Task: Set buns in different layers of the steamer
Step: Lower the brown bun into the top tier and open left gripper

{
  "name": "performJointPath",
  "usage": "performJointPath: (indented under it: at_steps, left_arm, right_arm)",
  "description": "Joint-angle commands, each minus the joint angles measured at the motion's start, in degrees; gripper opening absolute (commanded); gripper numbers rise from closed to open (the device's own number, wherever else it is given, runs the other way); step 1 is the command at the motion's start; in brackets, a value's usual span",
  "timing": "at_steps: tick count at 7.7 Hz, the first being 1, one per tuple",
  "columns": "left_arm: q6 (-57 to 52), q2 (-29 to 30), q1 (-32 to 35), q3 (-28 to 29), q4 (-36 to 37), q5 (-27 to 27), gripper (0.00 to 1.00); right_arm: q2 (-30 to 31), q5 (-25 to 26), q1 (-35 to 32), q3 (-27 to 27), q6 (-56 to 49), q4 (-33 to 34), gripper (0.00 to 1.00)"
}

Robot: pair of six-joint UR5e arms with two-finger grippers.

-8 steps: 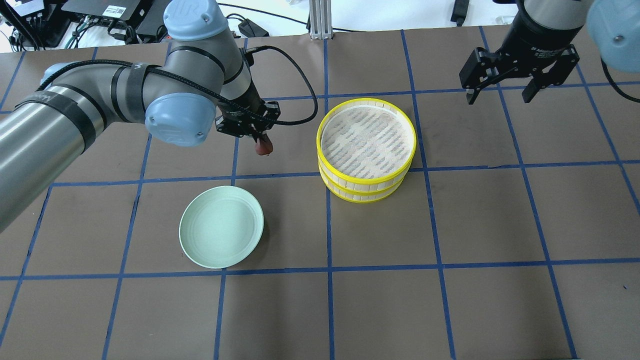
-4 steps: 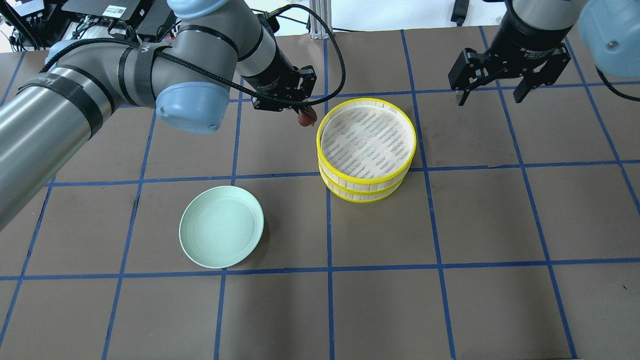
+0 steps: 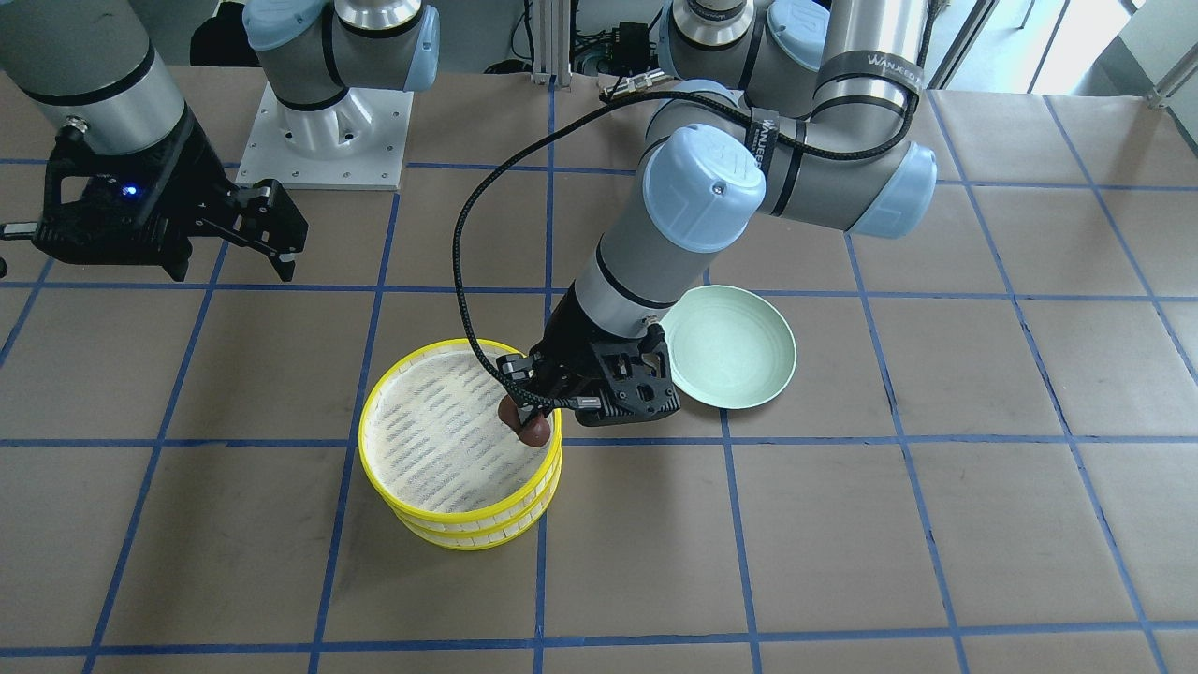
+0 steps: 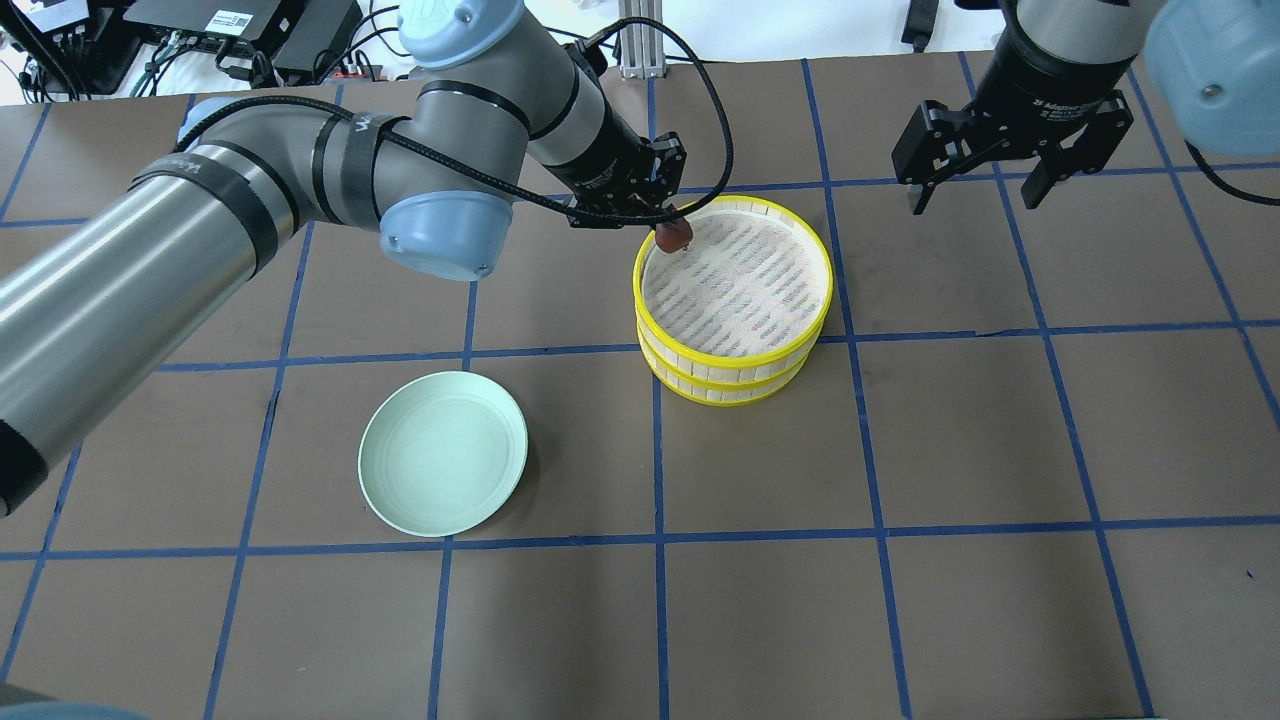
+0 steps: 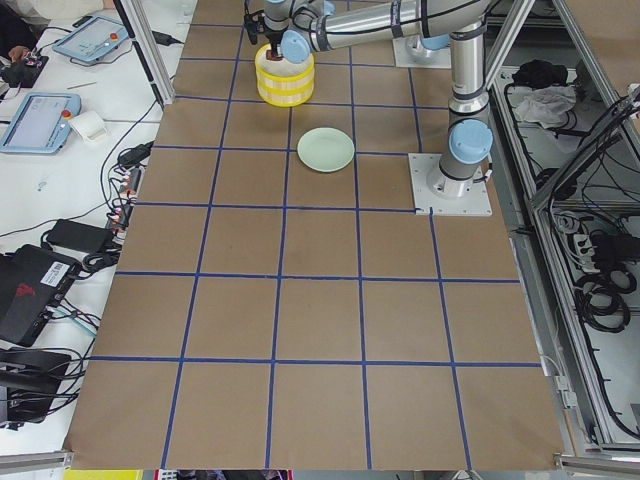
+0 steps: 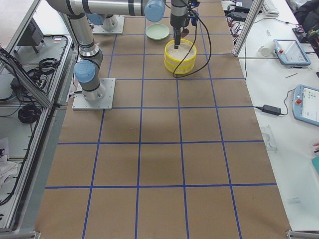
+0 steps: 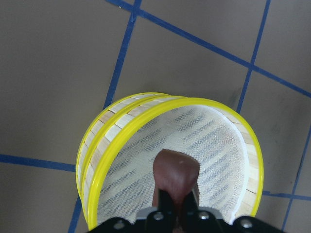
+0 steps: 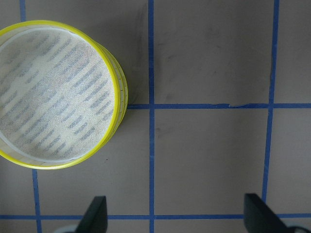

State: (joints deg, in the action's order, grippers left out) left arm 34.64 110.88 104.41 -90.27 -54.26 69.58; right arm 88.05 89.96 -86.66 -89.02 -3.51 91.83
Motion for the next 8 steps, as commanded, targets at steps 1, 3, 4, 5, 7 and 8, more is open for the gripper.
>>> performJointPath:
  at_steps: [1, 3, 4, 5, 7, 8]
  left_arm:
    - [4.45, 2.23, 2.80, -0.09, 1.34, -0.32, 0.40]
    - [5.69, 2.32, 3.08, -0.08, 1.26, -0.15, 0.87]
    - [8.22, 2.32, 3.08, 0.00, 1.35, -0.15, 0.98]
    - [8.34, 2.32, 3.08, 0.09, 1.43, -0.15, 0.99]
    - [8.60, 2.32, 3.08, 0.09, 1.35, -0.24, 0.99]
    - [9.04, 2.32, 3.43, 0.35, 1.43, -0.50, 0.99]
  right_arm:
    - [-0.07, 0.04, 0.08, -0.01, 0.00, 0.02, 1.00]
    - [-0.07, 0.04, 0.08, -0.10, -0.09, 0.02, 1.00]
    - [-0.07, 0.04, 0.08, -0.19, -0.09, 0.02, 1.00]
    - [-0.07, 0.04, 0.08, -0.19, -0.27, 0.10, 1.00]
    - [-0.16, 0.13, 0.08, -0.36, -0.71, 0.11, 1.00]
    - [-0.16, 0.13, 0.08, -0.36, -0.79, 0.28, 1.00]
